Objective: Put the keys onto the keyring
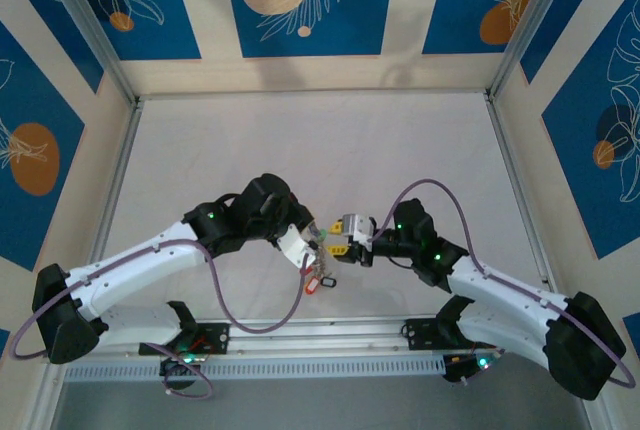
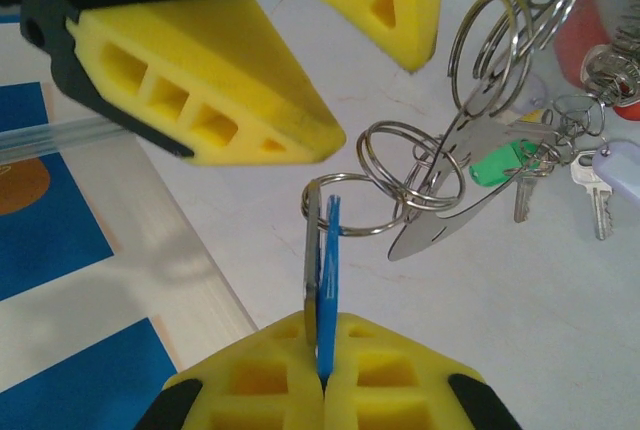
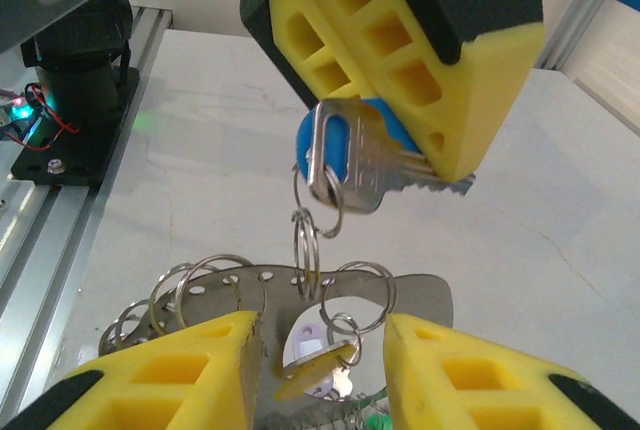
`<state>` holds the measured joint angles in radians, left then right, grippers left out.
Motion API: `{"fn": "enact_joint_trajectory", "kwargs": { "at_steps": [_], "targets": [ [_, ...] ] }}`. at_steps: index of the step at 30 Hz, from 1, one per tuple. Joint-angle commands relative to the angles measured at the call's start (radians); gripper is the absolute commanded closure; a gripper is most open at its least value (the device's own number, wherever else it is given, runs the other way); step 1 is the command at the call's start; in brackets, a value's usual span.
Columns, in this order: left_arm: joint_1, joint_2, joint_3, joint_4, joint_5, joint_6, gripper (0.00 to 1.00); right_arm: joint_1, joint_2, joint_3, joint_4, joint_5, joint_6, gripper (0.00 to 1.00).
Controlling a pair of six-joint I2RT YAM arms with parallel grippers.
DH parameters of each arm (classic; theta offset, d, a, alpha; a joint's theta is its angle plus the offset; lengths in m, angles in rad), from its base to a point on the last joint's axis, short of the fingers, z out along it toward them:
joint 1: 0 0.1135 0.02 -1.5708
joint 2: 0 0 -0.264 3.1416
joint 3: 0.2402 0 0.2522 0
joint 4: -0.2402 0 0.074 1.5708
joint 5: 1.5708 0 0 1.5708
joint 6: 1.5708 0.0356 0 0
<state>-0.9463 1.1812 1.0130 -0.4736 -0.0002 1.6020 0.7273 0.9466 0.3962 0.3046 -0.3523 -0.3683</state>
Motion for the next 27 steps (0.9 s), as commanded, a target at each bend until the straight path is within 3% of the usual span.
{"fn": "enact_joint_trajectory", "kwargs": {
  "at_steps": [1, 4, 9, 14, 27],
  "targets": [
    [0.006, 0.003, 0.039, -0.003, 0.045, -0.02, 1.0, 0.013, 0.029, 0.046, 0.043, -0.026, -0.027, 0.62],
    [0.005, 0.004, 0.037, -0.003, 0.048, -0.023, 1.0, 0.018, 0.058, 0.065, 0.05, -0.035, -0.035, 0.63],
    [0.005, 0.009, 0.039, -0.004, 0.043, -0.027, 1.0, 0.03, 0.093, 0.094, 0.03, -0.054, -0.041, 0.74],
    [0.006, 0.009, 0.039, 0.0, 0.03, -0.032, 1.0, 0.047, 0.112, 0.104, 0.011, -0.036, -0.041, 0.77],
    [0.009, 0.009, 0.039, 0.002, 0.011, -0.04, 1.0, 0.06, 0.1, 0.089, -0.013, -0.008, -0.032, 0.74]
  ]
}}
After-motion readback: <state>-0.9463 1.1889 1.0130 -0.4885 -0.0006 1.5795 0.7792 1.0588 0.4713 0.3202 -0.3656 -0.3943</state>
